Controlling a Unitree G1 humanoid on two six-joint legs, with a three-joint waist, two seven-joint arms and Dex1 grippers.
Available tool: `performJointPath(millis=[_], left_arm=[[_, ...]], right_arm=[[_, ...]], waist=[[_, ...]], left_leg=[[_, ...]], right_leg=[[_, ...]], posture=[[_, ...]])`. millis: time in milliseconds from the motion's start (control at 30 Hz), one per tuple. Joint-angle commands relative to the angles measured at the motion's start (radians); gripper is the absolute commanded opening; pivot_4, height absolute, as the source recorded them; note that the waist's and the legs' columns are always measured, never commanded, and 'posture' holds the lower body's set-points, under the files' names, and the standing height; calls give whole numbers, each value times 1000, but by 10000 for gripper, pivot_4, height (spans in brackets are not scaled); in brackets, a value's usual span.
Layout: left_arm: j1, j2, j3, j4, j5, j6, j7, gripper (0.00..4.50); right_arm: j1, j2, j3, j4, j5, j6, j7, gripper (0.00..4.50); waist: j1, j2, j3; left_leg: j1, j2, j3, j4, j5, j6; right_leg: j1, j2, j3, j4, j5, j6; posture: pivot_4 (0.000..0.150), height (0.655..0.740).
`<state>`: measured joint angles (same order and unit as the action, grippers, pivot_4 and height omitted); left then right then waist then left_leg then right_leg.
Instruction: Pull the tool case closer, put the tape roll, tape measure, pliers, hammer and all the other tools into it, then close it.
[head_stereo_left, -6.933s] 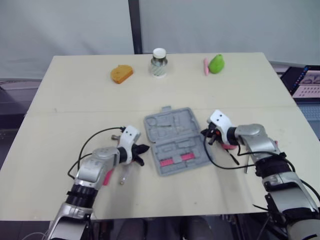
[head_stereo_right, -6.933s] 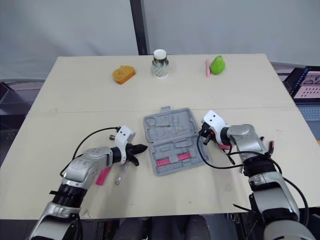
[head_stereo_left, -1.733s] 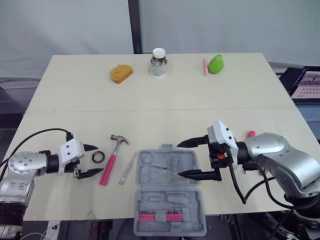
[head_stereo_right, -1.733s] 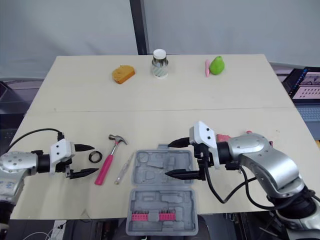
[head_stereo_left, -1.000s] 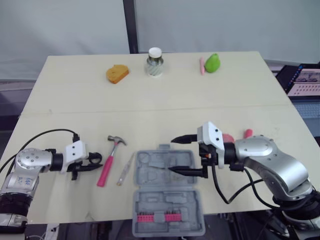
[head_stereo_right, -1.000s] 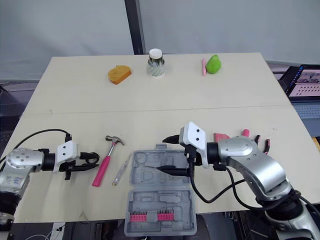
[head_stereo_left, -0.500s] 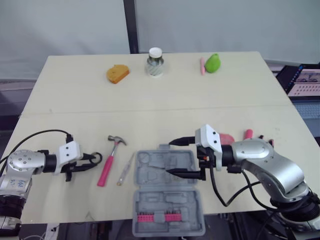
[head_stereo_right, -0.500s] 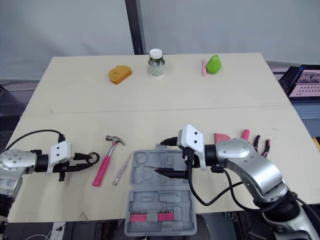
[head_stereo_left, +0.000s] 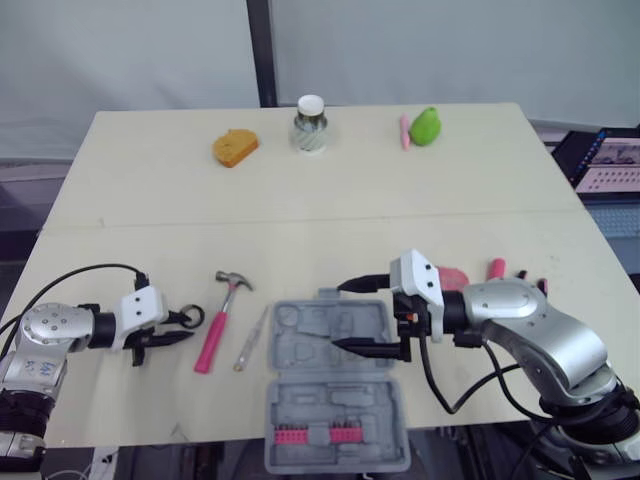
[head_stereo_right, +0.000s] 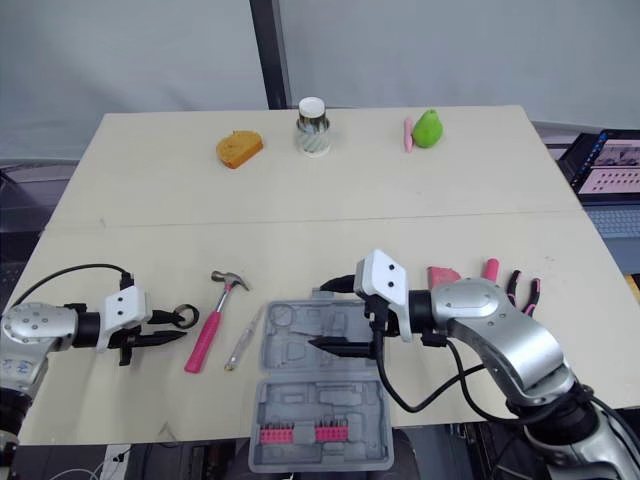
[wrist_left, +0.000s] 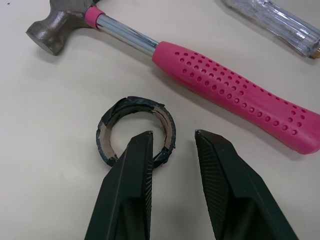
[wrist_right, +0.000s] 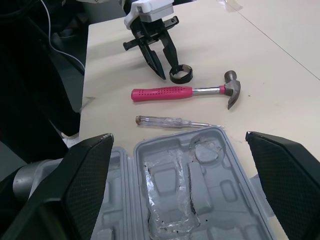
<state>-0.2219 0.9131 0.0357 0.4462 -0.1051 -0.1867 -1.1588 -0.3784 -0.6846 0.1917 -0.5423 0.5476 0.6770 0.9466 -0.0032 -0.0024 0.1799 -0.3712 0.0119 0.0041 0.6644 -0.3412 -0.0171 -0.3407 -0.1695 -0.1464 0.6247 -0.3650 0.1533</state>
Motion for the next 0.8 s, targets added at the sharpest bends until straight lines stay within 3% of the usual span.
performJointPath(millis=[33, 733, 800], left_arm=[[-4, 0, 7, -4, -7, -8, -2, 14672], [-12, -13, -4, 23, 6, -11, 17, 14672], [-15, -15, -5, 29, 6, -14, 20, 9064]], right_arm=[[-3, 8, -4, -17, 3, -7, -9, 45000], [-8, 17, -3, -21, 5, 6, -14, 45000], [-9, 18, -3, -20, 5, 6, -14, 45000]], waist=[[0, 0, 0], [0, 0, 0], [0, 0, 0]], left_leg=[[0, 0, 0, 0, 0, 0], [0, 0, 0, 0, 0, 0], [0, 0, 0, 0, 0, 0]], right_leg=[[0, 0, 0, 0, 0, 0], [0, 0, 0, 0, 0, 0], [0, 0, 0, 0, 0, 0]], posture=[[1500, 7400], [1500, 7400], [1500, 7400]])
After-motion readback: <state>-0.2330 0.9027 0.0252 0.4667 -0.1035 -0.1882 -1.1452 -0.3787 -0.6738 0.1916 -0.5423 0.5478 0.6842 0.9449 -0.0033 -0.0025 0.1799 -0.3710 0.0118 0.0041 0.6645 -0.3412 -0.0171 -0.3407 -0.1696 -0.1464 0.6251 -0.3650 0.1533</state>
